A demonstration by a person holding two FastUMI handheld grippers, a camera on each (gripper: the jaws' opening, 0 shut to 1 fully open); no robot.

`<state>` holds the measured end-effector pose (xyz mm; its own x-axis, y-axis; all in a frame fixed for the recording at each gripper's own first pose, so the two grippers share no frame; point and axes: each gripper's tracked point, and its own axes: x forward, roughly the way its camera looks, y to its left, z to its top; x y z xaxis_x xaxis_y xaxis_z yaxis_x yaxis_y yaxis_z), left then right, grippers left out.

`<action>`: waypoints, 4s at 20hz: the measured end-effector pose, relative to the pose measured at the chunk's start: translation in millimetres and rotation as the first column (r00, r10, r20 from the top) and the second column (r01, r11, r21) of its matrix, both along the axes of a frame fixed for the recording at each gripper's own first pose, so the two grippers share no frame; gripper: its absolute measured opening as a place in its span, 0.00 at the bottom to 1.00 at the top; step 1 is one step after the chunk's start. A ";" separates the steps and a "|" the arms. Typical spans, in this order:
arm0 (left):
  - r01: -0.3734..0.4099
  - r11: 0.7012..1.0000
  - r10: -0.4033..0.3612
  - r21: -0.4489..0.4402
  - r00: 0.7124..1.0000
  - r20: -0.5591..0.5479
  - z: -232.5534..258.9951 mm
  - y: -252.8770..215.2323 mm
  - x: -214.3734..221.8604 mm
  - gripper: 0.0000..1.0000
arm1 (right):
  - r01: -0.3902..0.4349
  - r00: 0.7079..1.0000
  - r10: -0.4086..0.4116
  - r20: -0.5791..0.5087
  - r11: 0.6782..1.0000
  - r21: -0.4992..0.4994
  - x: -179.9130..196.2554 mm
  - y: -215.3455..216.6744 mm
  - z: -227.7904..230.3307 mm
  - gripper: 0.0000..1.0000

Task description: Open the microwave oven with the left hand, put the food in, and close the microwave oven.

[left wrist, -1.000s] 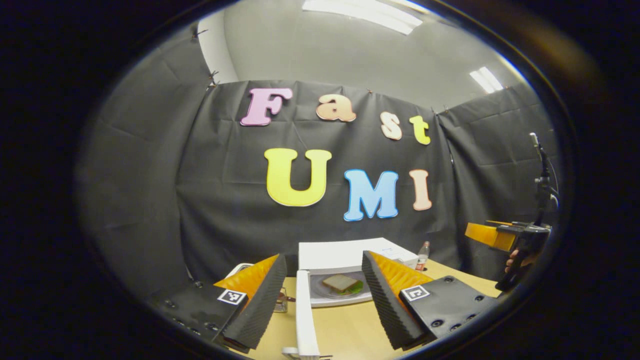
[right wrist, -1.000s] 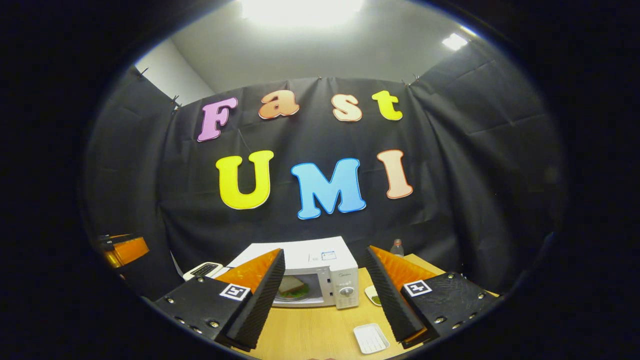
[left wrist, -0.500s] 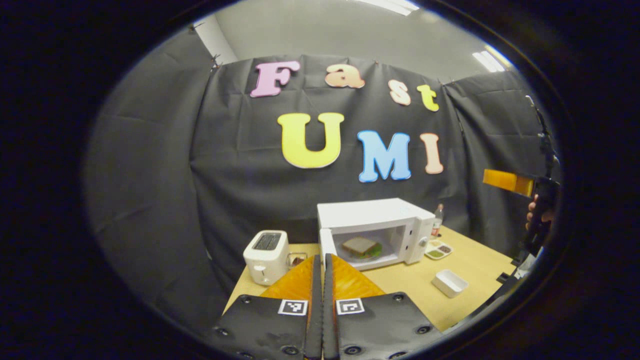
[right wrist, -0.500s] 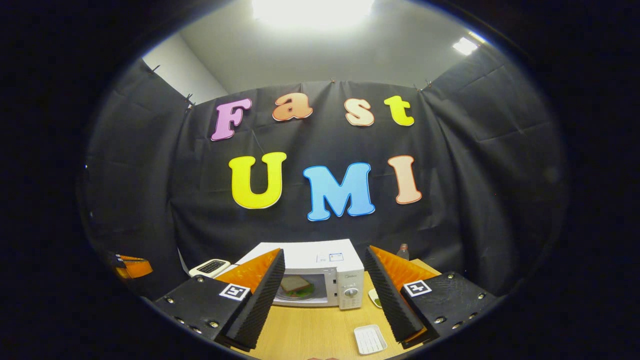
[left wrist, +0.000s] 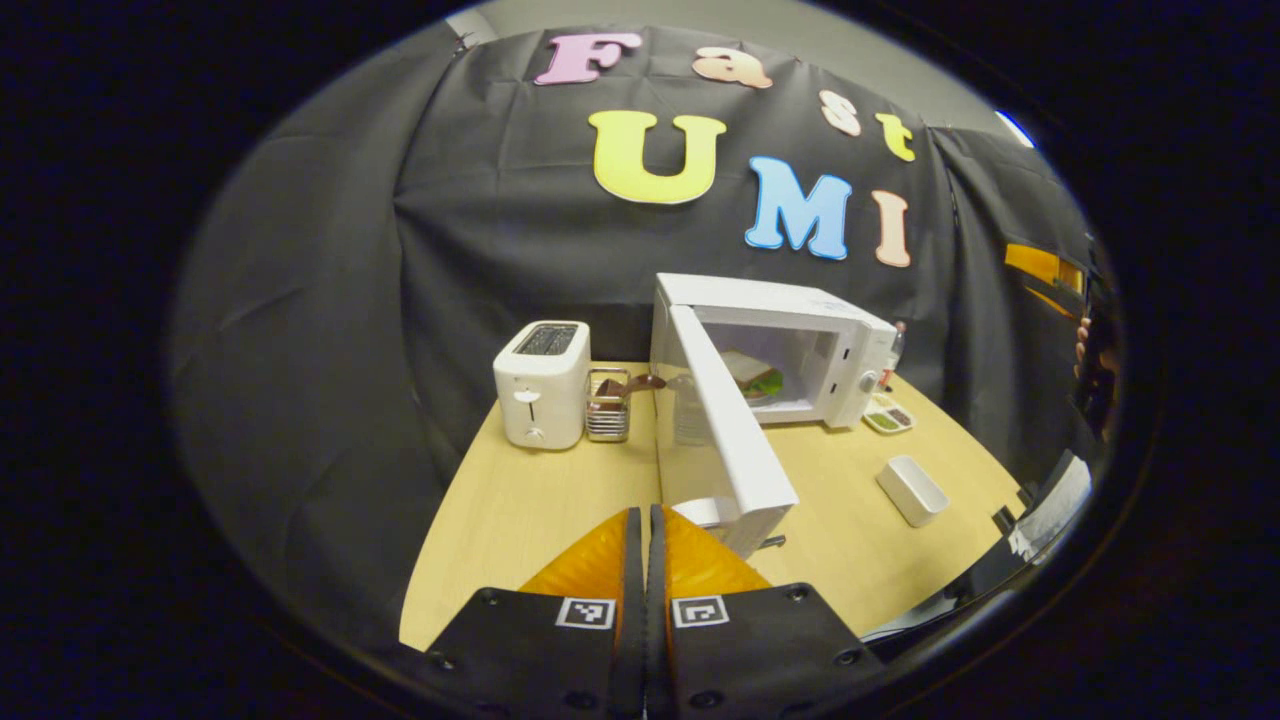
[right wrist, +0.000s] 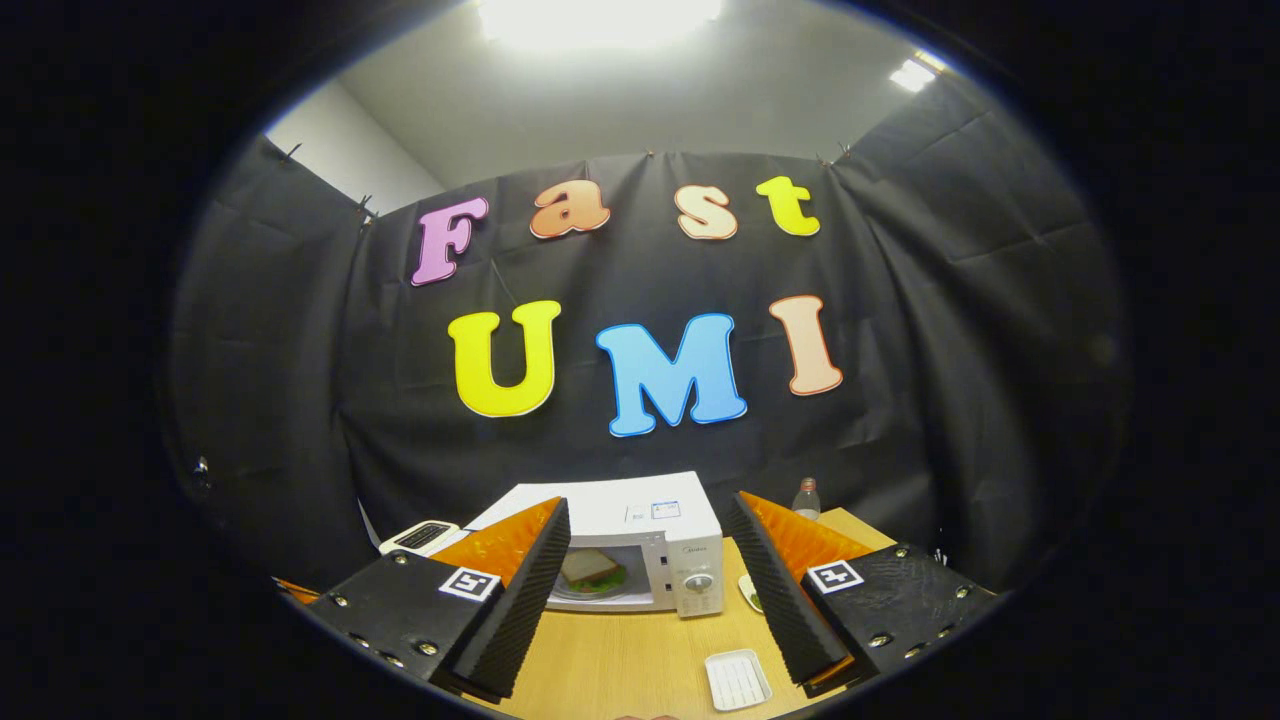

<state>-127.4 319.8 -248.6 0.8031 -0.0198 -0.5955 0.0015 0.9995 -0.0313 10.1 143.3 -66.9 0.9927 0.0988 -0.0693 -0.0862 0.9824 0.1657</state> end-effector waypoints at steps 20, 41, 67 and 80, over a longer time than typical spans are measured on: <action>0.040 0.999 -0.041 -0.022 0.999 -0.015 -5.6 -164.6 43.4 0.07 | -0.056 0.998 0.056 -0.009 0.998 0.016 68.9 -94.9 -14.1 0.96; 0.202 0.976 -0.202 -0.078 0.979 0.010 -21.2 -315.4 175.6 0.07 | -0.076 0.997 0.076 -0.017 0.997 -0.010 84.6 -152.1 -35.6 0.95; 0.142 0.983 -0.139 -0.121 0.990 0.029 -44.0 -376.4 301.1 0.07 | -0.112 0.986 0.114 -0.123 0.993 0.020 111.4 -190.8 -83.4 0.96; 0.157 0.975 -0.150 -0.157 0.987 0.054 -49.9 -385.9 343.2 0.07 | -0.089 0.984 0.088 -0.153 0.996 0.004 124.3 -189.7 -94.8 0.96</action>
<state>215.9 -66.1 -298.5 0.8070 -0.2372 -0.5408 0.1593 0.9693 -0.1874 134.4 -46.4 -161.7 0.9577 0.1854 -0.2201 -0.1467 0.9725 0.1809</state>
